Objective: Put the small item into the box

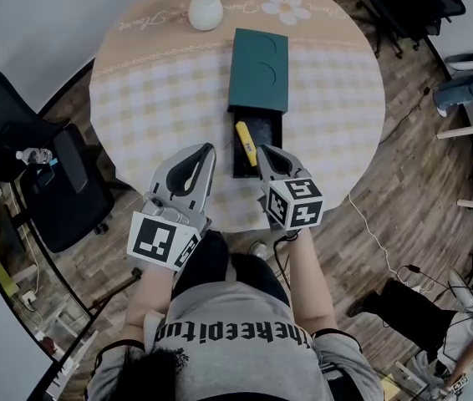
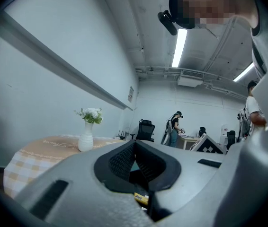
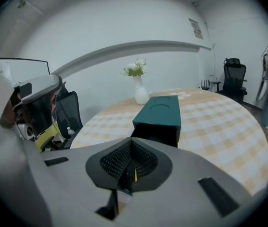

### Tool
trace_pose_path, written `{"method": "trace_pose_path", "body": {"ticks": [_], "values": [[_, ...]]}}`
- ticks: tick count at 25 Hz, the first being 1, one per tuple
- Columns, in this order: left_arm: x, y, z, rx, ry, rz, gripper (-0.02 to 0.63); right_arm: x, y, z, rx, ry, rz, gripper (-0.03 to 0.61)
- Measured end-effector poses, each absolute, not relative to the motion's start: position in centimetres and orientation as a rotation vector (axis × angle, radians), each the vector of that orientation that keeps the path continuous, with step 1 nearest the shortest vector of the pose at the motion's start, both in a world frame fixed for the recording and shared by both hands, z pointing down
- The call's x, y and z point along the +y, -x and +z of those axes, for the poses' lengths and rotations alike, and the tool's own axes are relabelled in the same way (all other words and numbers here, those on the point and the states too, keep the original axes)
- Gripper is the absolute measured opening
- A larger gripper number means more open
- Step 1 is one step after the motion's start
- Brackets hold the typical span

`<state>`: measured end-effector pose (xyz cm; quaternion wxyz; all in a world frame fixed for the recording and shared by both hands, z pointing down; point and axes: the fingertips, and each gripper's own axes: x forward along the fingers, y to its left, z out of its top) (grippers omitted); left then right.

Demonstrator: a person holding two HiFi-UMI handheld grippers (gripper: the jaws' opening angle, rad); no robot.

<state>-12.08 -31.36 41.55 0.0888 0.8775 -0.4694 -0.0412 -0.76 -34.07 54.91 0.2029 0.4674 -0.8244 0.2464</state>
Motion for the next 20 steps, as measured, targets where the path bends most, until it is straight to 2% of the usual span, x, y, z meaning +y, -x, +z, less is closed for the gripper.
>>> {"method": "trace_pose_path", "body": {"ticks": [20], "values": [[-22.2,5.9,35.7,-1.570,-2.647,-0.151,0.017,-25.7,-2.8,44.5,-2.634,-1.192,0.518,0.005]]}}
